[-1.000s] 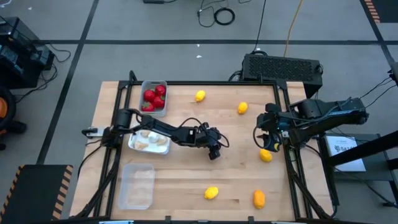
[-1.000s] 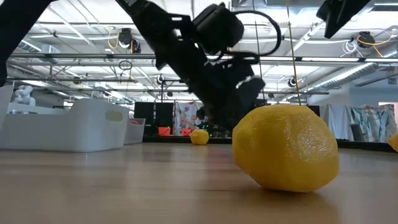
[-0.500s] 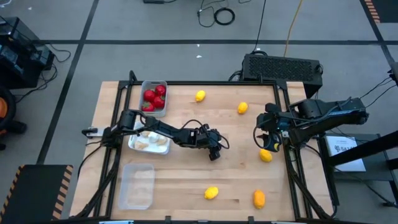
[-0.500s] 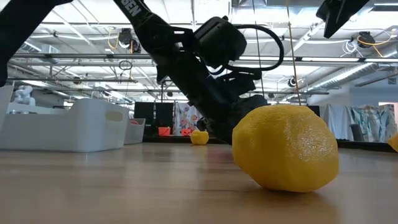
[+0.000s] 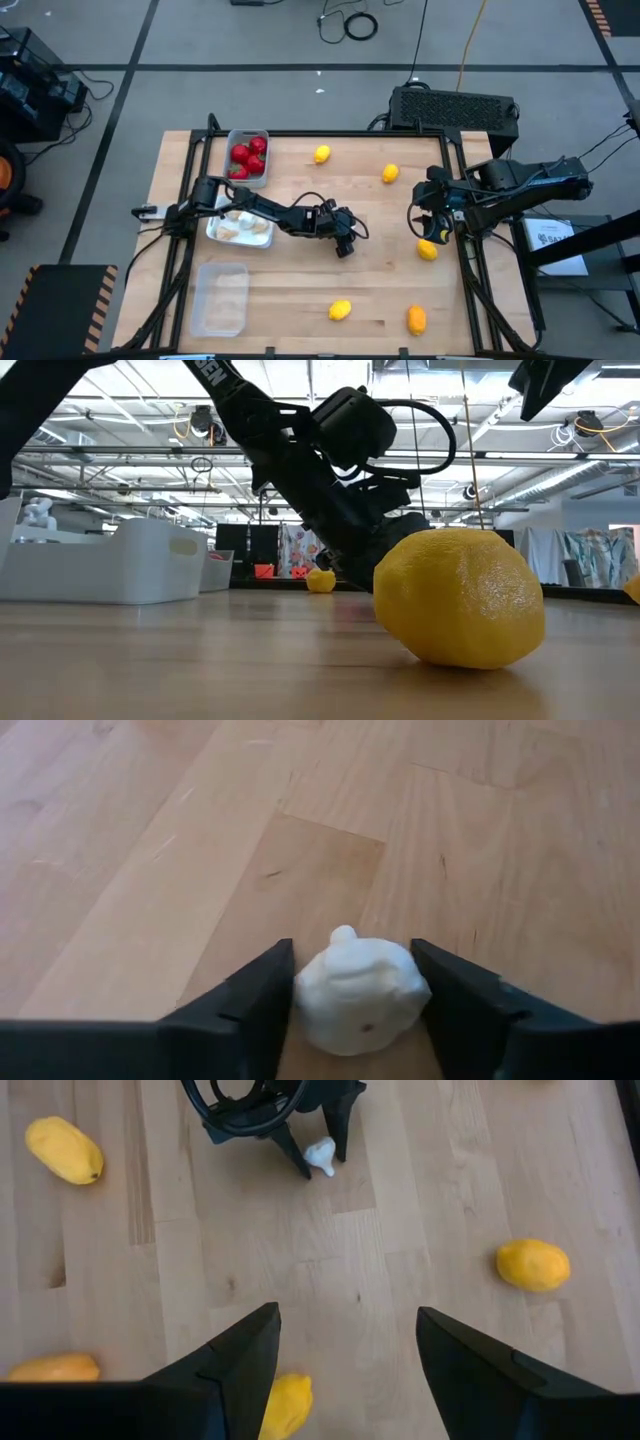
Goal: Sort produce into baskets
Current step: Put the white garlic into the white bin
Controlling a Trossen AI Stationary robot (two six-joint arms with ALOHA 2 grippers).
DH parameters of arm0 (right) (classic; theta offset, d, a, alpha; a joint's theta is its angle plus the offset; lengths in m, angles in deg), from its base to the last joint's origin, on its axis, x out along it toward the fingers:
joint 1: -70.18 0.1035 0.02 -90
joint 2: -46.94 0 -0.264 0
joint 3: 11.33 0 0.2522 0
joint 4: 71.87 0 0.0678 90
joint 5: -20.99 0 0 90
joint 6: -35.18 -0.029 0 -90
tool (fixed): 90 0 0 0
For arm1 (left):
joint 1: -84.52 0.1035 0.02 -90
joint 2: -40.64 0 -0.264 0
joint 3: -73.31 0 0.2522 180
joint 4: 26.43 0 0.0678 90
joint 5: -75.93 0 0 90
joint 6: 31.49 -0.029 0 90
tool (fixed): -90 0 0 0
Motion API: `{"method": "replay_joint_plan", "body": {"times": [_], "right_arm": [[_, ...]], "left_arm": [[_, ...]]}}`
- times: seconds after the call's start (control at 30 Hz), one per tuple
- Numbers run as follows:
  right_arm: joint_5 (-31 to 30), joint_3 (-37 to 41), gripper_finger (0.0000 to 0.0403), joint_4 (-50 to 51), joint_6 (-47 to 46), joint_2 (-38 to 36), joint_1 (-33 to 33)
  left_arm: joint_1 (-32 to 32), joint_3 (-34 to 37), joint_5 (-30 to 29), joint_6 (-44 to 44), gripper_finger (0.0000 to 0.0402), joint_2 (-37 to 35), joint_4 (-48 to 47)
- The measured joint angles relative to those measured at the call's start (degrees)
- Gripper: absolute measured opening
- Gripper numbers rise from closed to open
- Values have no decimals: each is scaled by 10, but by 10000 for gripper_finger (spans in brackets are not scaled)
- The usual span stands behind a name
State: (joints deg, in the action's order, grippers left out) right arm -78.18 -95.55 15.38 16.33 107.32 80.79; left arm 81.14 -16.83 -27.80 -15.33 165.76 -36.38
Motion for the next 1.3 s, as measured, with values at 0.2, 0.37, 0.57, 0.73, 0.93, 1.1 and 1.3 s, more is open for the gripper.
{"method": "replay_joint_plan", "body": {"times": [0.2,0.37,0.57,0.73,0.93,1.1,1.3], "right_arm": [[0,0,226,0,0,0,0],[0,0,226,-3,0,0,0],[0,0,226,-14,0,0,0],[0,0,226,-20,6,0,0],[0,0,226,-27,15,0,0],[0,0,226,-27,15,0,0],[0,0,226,-27,15,0,0]], "left_arm": [[0,0,4,0,128,-8,-15],[0,1,4,-4,131,-58,-76],[0,1,4,-6,137,-155,-229],[-2,0,5,24,137,-248,-410],[-14,0,5,109,138,-337,-617],[-29,0,4,208,138,-374,-777],[-42,13,2,250,138,-389,-884]]}}
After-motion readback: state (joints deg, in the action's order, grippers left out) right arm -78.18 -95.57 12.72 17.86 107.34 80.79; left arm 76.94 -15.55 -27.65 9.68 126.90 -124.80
